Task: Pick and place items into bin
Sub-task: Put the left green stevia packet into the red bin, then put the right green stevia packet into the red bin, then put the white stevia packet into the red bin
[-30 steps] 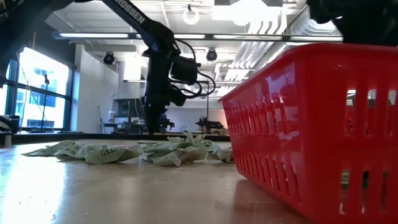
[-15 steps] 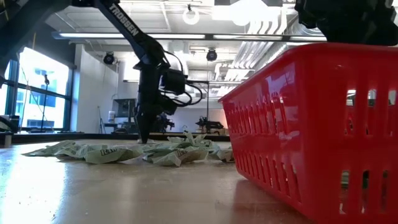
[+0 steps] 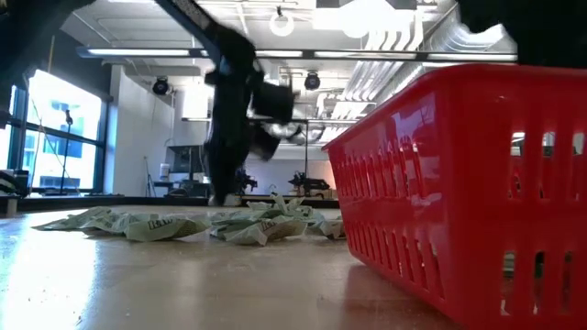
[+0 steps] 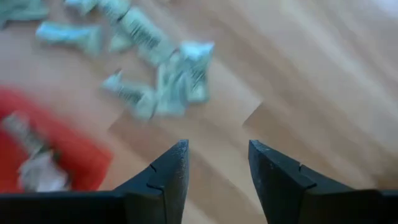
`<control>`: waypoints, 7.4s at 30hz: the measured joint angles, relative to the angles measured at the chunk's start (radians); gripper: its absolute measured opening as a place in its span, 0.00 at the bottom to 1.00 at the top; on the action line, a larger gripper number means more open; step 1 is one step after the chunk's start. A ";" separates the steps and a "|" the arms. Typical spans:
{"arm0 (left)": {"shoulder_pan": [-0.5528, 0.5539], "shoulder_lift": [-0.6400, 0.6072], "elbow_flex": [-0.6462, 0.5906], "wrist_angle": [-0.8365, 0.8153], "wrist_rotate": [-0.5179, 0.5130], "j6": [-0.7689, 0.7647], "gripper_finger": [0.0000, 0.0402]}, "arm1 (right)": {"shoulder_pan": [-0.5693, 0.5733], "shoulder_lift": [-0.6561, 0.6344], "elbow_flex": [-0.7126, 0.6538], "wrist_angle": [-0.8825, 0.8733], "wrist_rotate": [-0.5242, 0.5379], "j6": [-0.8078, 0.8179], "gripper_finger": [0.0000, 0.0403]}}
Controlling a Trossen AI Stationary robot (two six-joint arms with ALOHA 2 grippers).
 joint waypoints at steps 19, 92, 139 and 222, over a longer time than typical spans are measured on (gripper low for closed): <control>-0.639 0.015 0.192 0.597 0.063 -0.587 0.17 | 0.439 -0.008 0.001 0.020 -0.081 0.252 0.30; -0.231 -0.473 -0.500 0.451 0.097 -0.109 0.54 | -1.206 0.340 -0.060 0.337 -0.285 -1.612 0.33; 0.029 0.045 0.282 0.471 0.133 0.356 0.54 | 0.094 0.031 -0.065 0.568 0.081 -0.340 0.62; -0.505 -0.476 -0.704 0.363 -0.156 -1.474 0.57 | -1.034 0.020 -0.140 0.512 -0.129 -1.050 0.59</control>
